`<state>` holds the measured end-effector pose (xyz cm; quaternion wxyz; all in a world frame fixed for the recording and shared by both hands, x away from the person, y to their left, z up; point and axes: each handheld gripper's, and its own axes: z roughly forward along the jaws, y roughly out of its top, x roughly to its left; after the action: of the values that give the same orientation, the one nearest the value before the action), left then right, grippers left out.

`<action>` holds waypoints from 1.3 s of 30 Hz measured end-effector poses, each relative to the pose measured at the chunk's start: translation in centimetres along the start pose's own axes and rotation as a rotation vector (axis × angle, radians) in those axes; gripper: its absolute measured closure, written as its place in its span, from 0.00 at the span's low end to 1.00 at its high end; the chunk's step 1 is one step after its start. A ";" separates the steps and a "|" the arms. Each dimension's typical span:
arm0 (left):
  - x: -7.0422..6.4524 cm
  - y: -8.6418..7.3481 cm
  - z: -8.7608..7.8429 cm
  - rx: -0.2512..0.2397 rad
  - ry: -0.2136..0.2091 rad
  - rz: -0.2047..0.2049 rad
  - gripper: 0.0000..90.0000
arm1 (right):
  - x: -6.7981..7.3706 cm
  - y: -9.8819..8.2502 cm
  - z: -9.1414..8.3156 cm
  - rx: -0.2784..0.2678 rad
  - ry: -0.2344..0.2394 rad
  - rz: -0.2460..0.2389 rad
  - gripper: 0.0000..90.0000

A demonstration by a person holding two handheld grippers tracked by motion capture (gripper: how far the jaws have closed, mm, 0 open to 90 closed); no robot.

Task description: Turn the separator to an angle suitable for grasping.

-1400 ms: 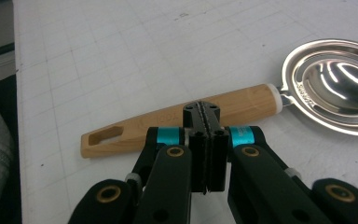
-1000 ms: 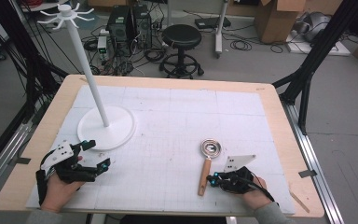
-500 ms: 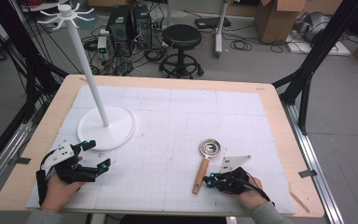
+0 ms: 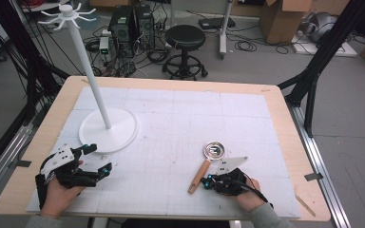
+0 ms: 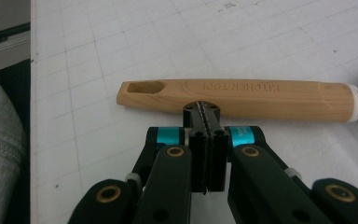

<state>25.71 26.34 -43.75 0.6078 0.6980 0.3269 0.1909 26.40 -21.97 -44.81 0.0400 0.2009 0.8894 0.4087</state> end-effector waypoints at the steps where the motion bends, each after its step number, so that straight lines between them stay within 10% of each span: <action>1: 0.0 0.0 0.0 0.001 0.001 0.002 0.03 | -0.1 0.1 0.1 -0.004 -0.004 -0.009 1.00; 39: 0.0 -0.2 -0.5 0.012 0.011 0.003 0.03 | -0.6 2.9 3.5 -0.028 -0.060 0.016 1.00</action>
<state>25.34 26.64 -43.81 0.6015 0.7011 0.3305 0.1936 28.74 -18.05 -44.99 0.0662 0.2197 0.8804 0.4150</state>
